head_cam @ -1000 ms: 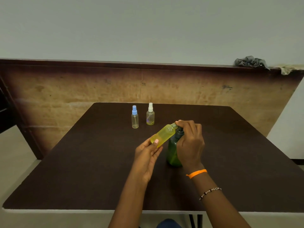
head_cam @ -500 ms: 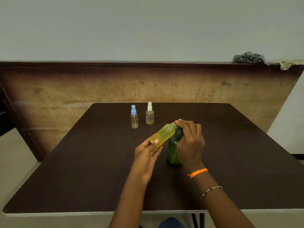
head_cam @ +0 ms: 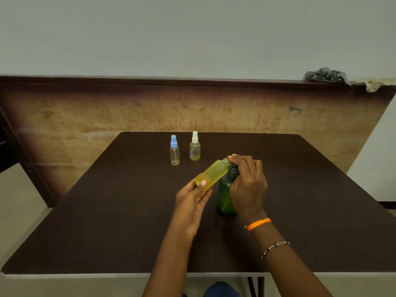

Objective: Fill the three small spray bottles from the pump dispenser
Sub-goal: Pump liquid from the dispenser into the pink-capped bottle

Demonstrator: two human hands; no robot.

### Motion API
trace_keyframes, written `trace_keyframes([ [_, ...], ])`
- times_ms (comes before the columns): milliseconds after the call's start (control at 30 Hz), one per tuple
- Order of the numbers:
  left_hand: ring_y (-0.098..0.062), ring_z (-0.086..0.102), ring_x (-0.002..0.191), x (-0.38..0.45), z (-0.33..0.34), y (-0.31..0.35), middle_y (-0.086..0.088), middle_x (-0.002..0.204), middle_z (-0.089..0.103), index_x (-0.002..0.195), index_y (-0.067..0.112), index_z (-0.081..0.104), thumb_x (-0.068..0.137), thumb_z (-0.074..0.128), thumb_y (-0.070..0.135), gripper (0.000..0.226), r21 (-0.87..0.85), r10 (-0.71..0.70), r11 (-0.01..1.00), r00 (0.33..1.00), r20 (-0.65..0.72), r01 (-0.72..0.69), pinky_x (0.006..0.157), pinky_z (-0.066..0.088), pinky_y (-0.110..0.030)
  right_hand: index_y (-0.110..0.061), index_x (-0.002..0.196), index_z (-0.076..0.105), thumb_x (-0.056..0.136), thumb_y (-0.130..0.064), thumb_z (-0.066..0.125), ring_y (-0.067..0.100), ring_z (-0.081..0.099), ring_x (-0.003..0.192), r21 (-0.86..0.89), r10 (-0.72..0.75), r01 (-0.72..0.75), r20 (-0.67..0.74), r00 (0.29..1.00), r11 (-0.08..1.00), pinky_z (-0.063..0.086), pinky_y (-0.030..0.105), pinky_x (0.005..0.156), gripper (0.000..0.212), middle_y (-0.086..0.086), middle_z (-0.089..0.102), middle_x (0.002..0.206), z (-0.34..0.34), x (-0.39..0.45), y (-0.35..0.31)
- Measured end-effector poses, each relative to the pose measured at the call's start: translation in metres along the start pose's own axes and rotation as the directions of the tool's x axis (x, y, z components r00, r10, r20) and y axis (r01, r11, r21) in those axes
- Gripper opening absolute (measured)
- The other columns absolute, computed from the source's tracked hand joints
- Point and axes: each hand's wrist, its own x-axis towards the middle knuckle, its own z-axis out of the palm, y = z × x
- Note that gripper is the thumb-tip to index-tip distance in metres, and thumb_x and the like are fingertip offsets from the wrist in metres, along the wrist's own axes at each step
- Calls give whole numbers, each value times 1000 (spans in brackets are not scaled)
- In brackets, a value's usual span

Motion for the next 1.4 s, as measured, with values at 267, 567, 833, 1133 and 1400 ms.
trace_keyframes([
  [267,-22,60,108,-2,4,8,-13,111,64,110,3,58,91,50,0,21,10,8,1000,1000,14,-8,88,48,-28,-12,86,65,76,-12,38,16,44,79,-38,6,-3,95,995,999,41,29,56,29,-1,60,85,-11,23,-5],
  [567,-20,61,106,-3,1,0,-12,109,66,102,8,61,91,50,2,17,-26,-1,1000,1000,15,2,90,48,-30,-11,99,66,71,-4,35,18,49,85,53,31,-35,75,997,998,45,32,64,42,-1,64,101,-3,2,0],
  [833,-20,60,105,-2,3,6,-12,107,65,103,7,60,91,49,0,17,-15,6,1000,1000,18,-6,86,49,-28,-10,90,66,76,-10,36,17,42,87,27,28,-30,82,996,999,43,29,62,33,-1,62,90,-12,17,-6],
  [1133,-22,59,109,-1,0,1,-15,114,64,107,5,59,91,50,0,19,-40,-12,999,1000,13,12,90,49,-30,-9,94,66,73,-6,33,17,45,87,38,38,-41,71,997,998,43,29,64,39,1,64,95,-5,6,-3],
  [1400,-21,61,106,1,1,1,-12,108,66,109,4,59,91,50,0,21,-39,6,999,1000,22,-5,91,49,-31,-10,92,67,79,-7,33,16,43,86,14,59,-59,42,997,998,43,28,61,36,-1,64,91,-7,12,-7],
])
